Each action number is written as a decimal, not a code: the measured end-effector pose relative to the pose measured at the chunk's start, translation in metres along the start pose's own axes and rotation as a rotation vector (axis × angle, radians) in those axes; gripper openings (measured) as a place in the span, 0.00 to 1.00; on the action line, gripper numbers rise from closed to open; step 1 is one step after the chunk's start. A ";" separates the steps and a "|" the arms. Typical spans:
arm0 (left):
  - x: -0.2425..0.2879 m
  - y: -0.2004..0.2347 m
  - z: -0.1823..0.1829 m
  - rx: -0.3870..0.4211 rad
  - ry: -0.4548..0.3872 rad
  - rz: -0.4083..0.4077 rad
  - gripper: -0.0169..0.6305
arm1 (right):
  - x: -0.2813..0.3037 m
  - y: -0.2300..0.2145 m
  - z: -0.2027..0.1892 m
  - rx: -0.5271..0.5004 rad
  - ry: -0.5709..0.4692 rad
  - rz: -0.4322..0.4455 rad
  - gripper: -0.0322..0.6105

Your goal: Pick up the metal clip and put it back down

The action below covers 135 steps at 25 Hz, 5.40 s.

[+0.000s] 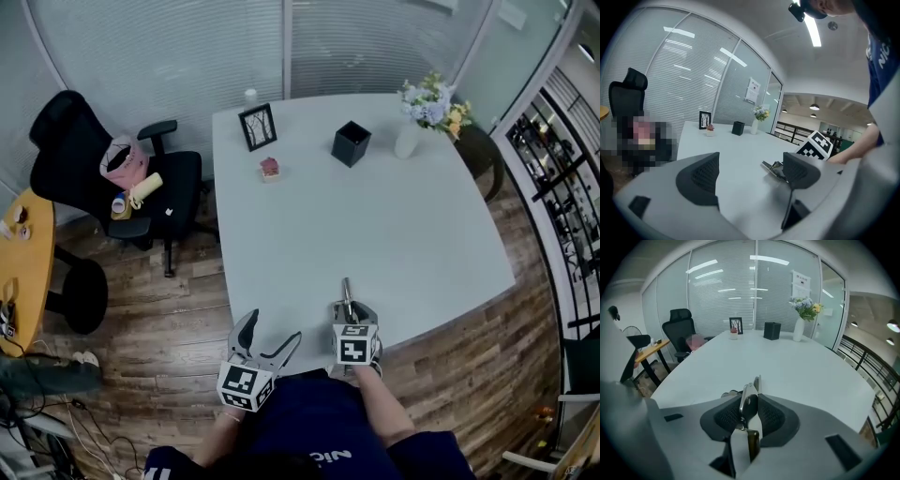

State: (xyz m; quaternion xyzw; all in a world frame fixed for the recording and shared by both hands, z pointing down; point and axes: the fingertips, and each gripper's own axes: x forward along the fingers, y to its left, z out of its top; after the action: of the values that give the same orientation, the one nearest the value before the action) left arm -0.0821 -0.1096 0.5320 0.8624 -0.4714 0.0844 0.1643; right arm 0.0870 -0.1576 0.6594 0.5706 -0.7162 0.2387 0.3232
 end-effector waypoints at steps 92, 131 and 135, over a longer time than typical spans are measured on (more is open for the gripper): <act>0.121 -0.113 0.011 0.094 0.129 -0.103 0.65 | 0.042 -0.342 0.037 -0.218 -0.045 -0.264 0.21; 0.115 -0.102 0.010 0.079 0.097 -0.197 0.65 | -0.057 -0.245 0.069 -0.048 -0.303 -0.111 0.58; 0.107 -0.103 0.009 0.078 0.087 -0.227 0.65 | -0.087 -0.212 0.069 -0.036 -0.342 -0.094 0.58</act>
State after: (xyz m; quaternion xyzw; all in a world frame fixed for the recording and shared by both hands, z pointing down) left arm 0.0622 -0.1447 0.5349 0.9114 -0.3595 0.1211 0.1593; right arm 0.2917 -0.1981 0.5431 0.6298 -0.7375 0.1100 0.2174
